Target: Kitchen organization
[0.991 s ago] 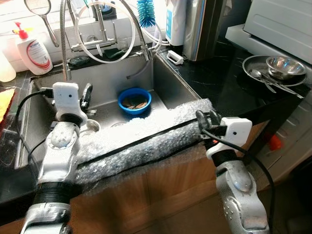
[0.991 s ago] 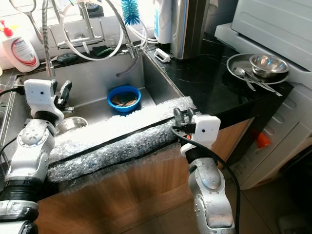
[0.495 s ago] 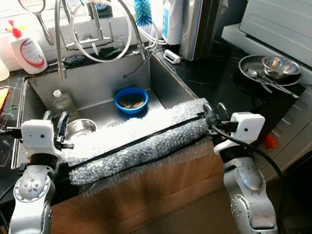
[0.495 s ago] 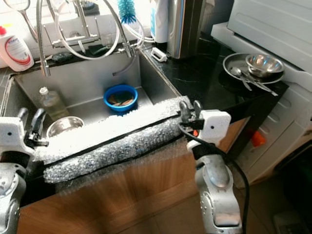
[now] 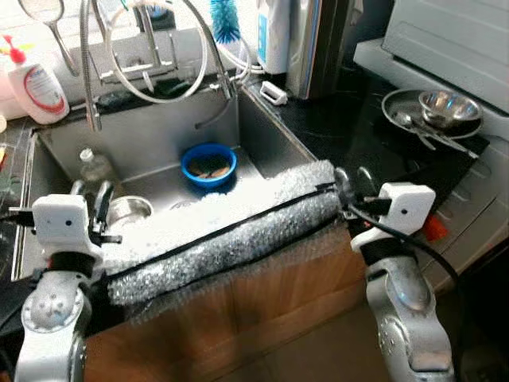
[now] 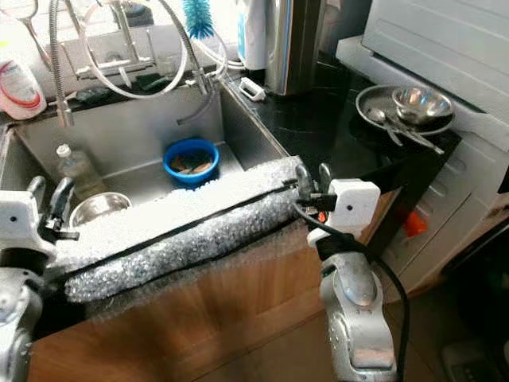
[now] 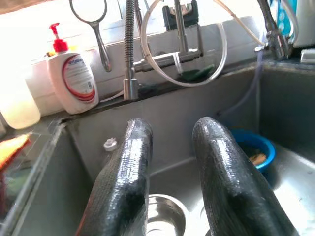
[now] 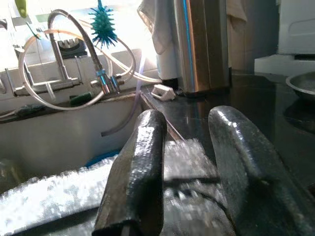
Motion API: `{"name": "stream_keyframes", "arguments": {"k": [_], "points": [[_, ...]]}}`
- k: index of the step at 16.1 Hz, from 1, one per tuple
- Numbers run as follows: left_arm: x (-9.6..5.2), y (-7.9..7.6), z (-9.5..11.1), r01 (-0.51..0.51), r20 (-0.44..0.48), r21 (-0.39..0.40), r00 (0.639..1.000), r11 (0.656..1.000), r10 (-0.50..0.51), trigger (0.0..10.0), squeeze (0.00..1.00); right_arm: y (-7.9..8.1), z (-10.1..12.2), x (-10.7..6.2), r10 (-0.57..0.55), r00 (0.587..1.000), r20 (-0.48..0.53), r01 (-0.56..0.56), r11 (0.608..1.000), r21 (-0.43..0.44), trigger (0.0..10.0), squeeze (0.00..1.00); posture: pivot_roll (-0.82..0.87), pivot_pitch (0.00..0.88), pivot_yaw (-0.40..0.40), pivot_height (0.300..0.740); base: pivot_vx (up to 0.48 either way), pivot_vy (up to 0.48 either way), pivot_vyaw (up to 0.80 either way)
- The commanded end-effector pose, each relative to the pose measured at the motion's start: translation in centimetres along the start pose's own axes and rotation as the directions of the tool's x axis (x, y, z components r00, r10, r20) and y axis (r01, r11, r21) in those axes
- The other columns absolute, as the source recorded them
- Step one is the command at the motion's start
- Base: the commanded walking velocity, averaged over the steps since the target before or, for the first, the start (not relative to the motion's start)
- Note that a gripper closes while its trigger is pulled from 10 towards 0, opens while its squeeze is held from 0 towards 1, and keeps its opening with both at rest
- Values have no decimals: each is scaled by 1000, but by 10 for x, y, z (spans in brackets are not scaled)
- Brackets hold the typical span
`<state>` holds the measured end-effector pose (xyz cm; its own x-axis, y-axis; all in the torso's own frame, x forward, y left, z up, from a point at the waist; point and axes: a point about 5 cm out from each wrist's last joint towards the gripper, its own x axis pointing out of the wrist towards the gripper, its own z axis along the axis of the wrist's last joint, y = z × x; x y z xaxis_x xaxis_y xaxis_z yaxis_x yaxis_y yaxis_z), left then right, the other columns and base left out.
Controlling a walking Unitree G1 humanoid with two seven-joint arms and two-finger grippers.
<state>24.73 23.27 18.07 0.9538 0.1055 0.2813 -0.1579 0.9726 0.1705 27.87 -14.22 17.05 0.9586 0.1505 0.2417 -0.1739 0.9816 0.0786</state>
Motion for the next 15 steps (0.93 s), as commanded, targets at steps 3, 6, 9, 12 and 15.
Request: {"name": "stream_keyframes", "arguments": {"k": [3,6,9,12,15], "points": [[8,-15,0,10,11,-40,1000,999,-9,10000,0,5,2,8,39,999,13,-38,999,-11,10000,0,-40,0,10,740,0,0,0],[15,-22,0,19,20,-54,1000,998,-18,10000,0,6,2,9,37,999,18,-37,999,-27,10000,0,-52,0,11,740,0,0,521],[18,-28,0,29,27,-63,999,998,-27,10000,0,6,1,12,39,999,18,-39,999,-35,10000,0,-46,0,-2,740,0,0,800],[19,-27,-1,21,28,-62,999,998,-20,10000,0,6,2,14,41,999,20,-41,999,-32,10000,0,-53,0,-17,740,0,0,800],[21,-27,-3,9,30,-67,1000,998,-7,10000,0,4,3,16,34,999,21,-33,999,-25,10000,0,-62,0,-20,740,0,0,190]]}}
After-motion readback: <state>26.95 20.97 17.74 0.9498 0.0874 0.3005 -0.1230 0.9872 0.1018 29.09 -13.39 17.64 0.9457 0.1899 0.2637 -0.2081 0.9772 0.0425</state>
